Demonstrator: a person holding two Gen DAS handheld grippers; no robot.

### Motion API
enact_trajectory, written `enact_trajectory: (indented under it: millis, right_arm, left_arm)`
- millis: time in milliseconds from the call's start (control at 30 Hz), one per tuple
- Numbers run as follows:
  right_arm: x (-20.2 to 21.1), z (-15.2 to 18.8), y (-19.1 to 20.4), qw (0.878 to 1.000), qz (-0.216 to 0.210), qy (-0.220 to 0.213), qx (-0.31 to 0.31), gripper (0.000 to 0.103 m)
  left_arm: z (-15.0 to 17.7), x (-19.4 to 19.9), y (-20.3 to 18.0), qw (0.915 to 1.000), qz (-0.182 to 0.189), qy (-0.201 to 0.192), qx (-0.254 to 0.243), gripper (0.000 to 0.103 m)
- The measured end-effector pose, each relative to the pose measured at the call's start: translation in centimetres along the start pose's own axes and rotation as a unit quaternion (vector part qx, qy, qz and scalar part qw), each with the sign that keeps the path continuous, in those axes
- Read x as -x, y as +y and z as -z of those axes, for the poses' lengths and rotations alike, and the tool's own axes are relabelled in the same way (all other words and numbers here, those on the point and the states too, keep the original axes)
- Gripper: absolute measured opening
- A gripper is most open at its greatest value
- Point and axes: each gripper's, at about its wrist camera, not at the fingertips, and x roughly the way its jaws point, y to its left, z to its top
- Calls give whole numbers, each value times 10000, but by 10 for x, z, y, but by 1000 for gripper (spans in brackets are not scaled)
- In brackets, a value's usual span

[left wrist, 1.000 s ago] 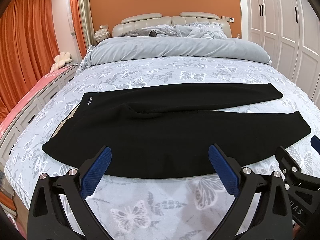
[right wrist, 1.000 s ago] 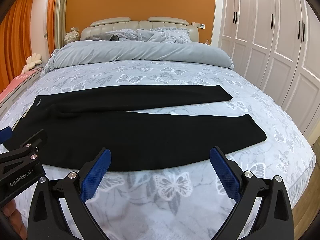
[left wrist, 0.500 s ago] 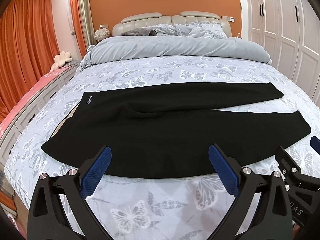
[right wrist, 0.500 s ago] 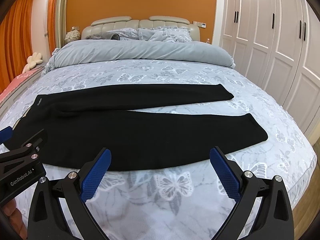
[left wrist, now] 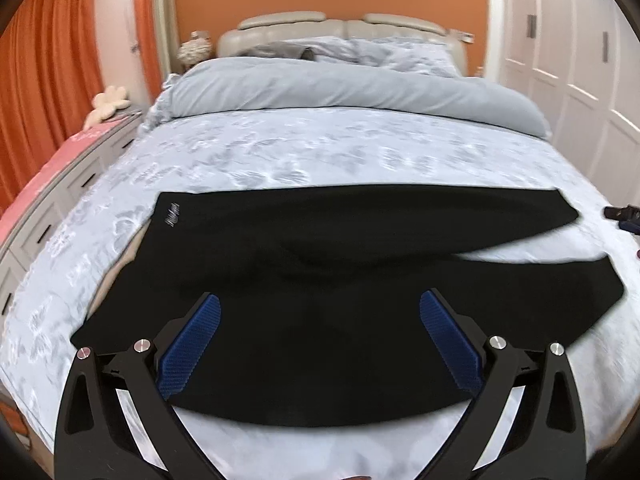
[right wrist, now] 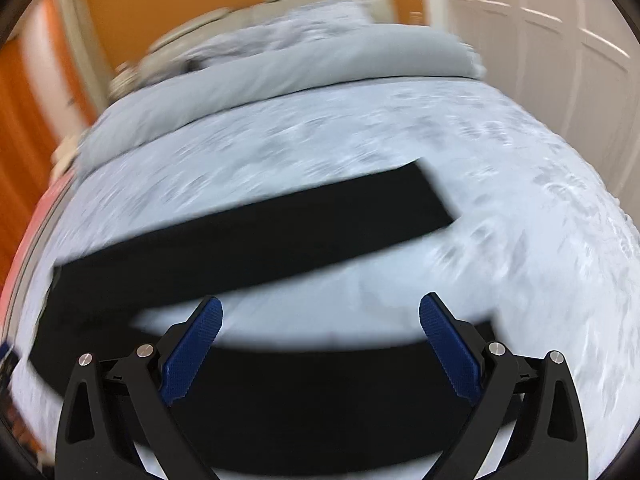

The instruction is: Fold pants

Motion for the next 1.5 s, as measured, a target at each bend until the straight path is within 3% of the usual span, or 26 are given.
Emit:
enact_trajectory:
  millis: [100, 200, 333, 400, 533, 700, 733, 767, 800, 833, 867, 900, 933, 1067, 1133, 1300, 1400, 1500]
  right_arm:
    - [-50, -40, -33, 9995, 306, 11, 3, 97]
    - [-96, -66, -47, 9987, 451, 169, 162, 97]
    - [-140, -89, -56, 9980, 482, 286, 278, 96]
    - [-160, -98, -60, 9979, 496, 392, 161, 96]
    - [-190, -103, -64, 9974, 350, 614, -158, 97]
    - [-209, -101, -58, 9958, 666, 627, -23, 98]
    - [-210, -102, -55, 9958, 706, 575, 29, 93]
    - [-210, -102, -54, 9959, 735, 530, 70, 86]
    - [-210, -103, -52, 9957, 771, 501, 104, 72]
    - [-209, -104, -52, 9956, 799, 468, 104, 48]
    - [-206, -106, -53, 9960, 761, 459, 71, 30]
    - [-204, -108, -56, 9971, 565, 506, -42, 13]
    - [-200, -110, -56, 9977, 463, 487, -128, 11]
    - [-181, -114, -40, 9983, 519, 268, 92, 9]
    - [-154, -117, -35, 9990, 437, -78, 44, 9]
    - [-66, -113, -30, 9961, 37, -876, 77, 9]
    - [-7, -90, -33, 9925, -199, -1182, 251, 9]
    - [37, -51, -48, 9913, -329, -1220, 367, 9]
  left_arm:
    - [-26, -34, 23, 9998, 36, 155, 135, 98]
    - [-64, -81, 62, 9989, -329, 221, 240, 98]
    - [-114, -157, 141, 9916, -759, 594, 864, 98]
    - [-128, -185, 178, 9863, -729, 759, 1274, 98]
    - [-130, -234, 229, 9715, -794, 1125, 1928, 98]
    - [-114, -284, 252, 9576, -756, 1699, 2199, 97]
    - [-111, -290, 254, 9567, -731, 1710, 2237, 94]
    - [-110, -293, 253, 9564, -833, 1677, 2240, 80]
    - [-109, -297, 252, 9545, -1153, 1639, 2207, 69]
    - [-109, -300, 255, 9526, -1382, 1660, 2143, 45]
    - [-109, -303, 256, 9499, -1595, 1715, 2068, 29]
    - [-111, -302, 259, 9512, -1572, 1709, 2033, 26]
    - [-112, -301, 261, 9513, -1493, 1695, 2096, 24]
    - [-120, -271, 263, 9570, -1330, 1308, 2220, 22]
    - [-129, -248, 260, 9609, -1220, 977, 2284, 21]
    - [-141, -147, 261, 9656, -430, 97, 2562, 21]
    - [-130, -91, 262, 9696, -151, -151, 2437, 20]
    - [-99, -39, 263, 9748, -22, -208, 2222, 19]
